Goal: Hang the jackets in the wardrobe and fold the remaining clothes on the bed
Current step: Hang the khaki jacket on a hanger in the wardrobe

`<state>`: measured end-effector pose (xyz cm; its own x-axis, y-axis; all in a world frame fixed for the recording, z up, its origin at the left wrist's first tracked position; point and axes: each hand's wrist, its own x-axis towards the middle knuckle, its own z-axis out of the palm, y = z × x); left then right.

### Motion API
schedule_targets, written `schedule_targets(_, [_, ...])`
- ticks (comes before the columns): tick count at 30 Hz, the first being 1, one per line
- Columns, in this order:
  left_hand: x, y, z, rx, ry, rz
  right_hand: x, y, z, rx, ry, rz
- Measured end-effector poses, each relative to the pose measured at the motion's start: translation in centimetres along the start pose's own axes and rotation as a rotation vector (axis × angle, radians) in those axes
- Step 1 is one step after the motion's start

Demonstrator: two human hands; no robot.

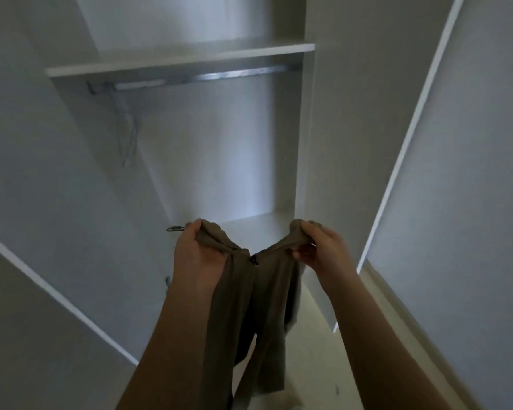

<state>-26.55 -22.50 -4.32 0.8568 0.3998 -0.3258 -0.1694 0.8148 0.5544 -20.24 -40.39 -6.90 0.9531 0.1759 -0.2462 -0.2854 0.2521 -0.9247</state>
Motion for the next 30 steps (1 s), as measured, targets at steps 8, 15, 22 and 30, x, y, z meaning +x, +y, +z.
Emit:
schedule_targets(8, [10.6,6.0,2.0,-0.044,0.202,0.199,15.1,-3.5,8.1,-0.419,-0.262,-0.009])
schedule_targets(15, [19.0,10.8,2.1,-0.065,0.343,0.267,27.6,-2.4,15.9,-0.891,-0.327,-0.126])
schedule_targets(22, [28.6,17.9,-0.8,-0.053,0.389,0.21,37.3,-1.1,29.2,-0.815,-0.408,-0.2])
schedule_targets(30, [38.1,25.5,-4.6,-0.103,0.438,0.229,45.0,3.5,45.9,-0.765,-0.596,-0.019])
